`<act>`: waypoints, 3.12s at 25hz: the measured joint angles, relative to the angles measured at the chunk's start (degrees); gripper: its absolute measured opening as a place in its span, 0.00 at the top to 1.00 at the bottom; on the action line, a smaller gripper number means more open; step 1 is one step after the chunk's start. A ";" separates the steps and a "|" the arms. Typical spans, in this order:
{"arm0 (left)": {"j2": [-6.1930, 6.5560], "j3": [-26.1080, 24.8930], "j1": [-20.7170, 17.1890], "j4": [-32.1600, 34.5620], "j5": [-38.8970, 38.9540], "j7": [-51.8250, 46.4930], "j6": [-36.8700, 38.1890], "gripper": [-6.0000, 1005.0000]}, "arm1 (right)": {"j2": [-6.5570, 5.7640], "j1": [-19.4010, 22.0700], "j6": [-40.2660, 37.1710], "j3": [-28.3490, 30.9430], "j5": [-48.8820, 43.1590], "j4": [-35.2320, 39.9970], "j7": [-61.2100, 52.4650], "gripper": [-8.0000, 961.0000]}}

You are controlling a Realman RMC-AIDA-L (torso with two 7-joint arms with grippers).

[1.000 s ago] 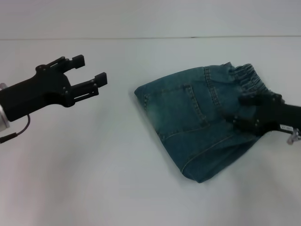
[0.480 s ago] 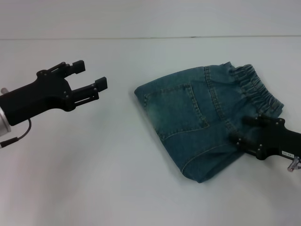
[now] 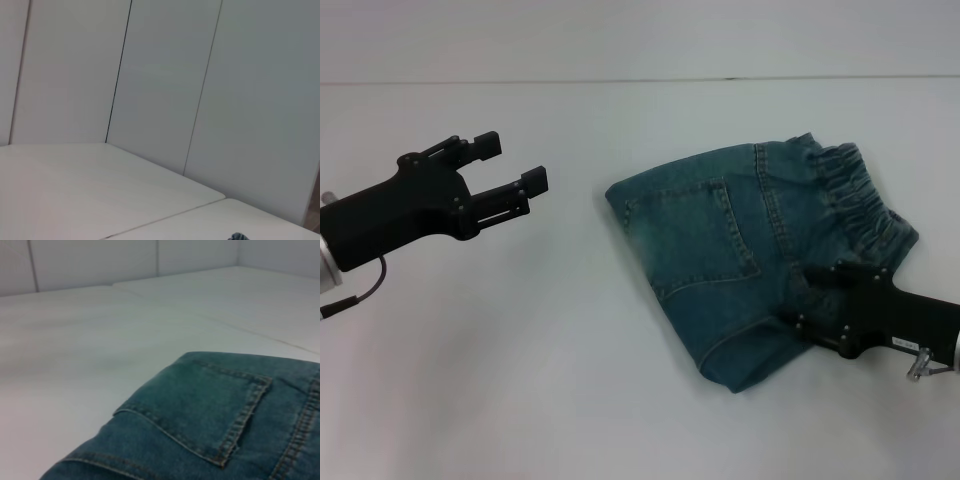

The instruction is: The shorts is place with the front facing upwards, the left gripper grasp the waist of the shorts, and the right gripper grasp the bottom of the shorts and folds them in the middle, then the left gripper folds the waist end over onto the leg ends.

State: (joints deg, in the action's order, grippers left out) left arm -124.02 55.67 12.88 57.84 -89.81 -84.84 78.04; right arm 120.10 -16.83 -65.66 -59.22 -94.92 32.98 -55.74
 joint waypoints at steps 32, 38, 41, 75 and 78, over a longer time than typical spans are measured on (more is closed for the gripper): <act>-0.09 -0.26 -0.04 0.00 0.24 -0.24 1.37 0.16 | 0.60 -7.04 3.49 -21.51 7.97 -0.21 -8.56 0.30; -0.08 -2.11 -0.06 0.00 0.26 -0.24 2.99 0.16 | 0.64 -7.90 7.96 -27.76 10.88 0.23 -11.19 0.30; -0.07 -2.31 -0.06 -0.01 0.26 -0.22 3.24 0.16 | 0.44 -7.41 7.39 -28.14 12.04 0.79 -11.33 0.30; 3.26 -16.56 -2.99 -5.83 -15.69 2.57 13.70 0.16 | -0.16 11.29 -33.39 17.36 -16.48 34.58 -30.31 0.17; 3.66 -18.31 -2.72 -5.75 -18.44 2.02 15.41 0.16 | -0.20 11.26 -35.65 21.39 -18.92 35.17 -30.48 0.15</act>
State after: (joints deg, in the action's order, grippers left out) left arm -120.35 37.36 10.17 52.08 -108.25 -82.82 93.46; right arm 119.91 -5.56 -101.31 -37.83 -113.83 68.15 -86.23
